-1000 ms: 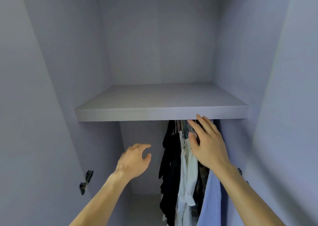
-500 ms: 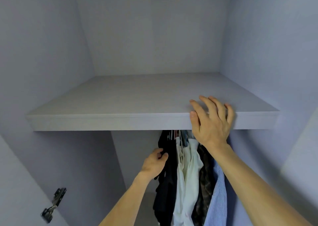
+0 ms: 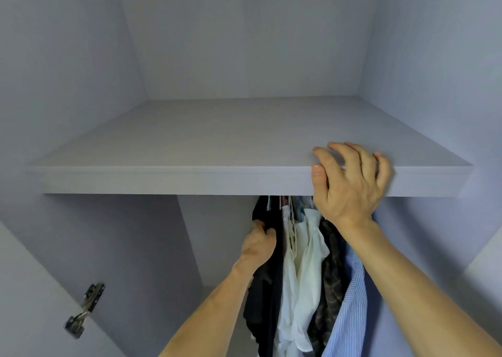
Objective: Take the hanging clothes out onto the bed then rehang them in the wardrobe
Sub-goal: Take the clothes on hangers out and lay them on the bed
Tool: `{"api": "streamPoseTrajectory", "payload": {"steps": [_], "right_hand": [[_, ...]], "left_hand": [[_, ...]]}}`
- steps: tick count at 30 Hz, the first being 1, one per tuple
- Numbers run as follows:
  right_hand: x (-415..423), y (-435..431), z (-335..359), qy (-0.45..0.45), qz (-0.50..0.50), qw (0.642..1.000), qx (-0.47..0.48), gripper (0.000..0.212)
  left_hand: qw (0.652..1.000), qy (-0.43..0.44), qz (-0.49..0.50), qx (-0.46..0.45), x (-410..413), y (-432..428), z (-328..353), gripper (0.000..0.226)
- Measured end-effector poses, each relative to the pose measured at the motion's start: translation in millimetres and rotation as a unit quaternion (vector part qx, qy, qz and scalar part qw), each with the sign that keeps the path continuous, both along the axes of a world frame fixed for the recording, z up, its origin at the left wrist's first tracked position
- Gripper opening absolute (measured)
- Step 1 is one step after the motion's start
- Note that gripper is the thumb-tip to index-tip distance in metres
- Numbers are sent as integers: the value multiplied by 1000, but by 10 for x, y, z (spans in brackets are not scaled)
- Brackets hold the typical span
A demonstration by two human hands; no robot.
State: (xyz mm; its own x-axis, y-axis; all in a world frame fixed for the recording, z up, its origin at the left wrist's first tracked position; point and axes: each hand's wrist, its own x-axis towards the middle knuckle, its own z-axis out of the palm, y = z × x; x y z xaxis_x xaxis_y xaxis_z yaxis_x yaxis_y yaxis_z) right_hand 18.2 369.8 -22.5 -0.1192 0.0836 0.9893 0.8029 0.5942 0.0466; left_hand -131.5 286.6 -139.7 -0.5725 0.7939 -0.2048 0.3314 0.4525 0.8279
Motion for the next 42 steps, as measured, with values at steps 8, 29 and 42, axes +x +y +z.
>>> {"api": "streamPoseTrajectory", "payload": {"steps": [8,29,42], "right_hand": [[4,-40,7,-5,11,1000,-28,34],[-53,-799,-339,4,166,968,-186,54],[-1183,-2031,-1548,-248,443,690,-515,60]], "left_hand": [[997,66,17,34,-76,-118,78,35],[956,-172,124,202,-98,-886,451,34],[940,-279,150,125,-10,-3774,61,33]]}}
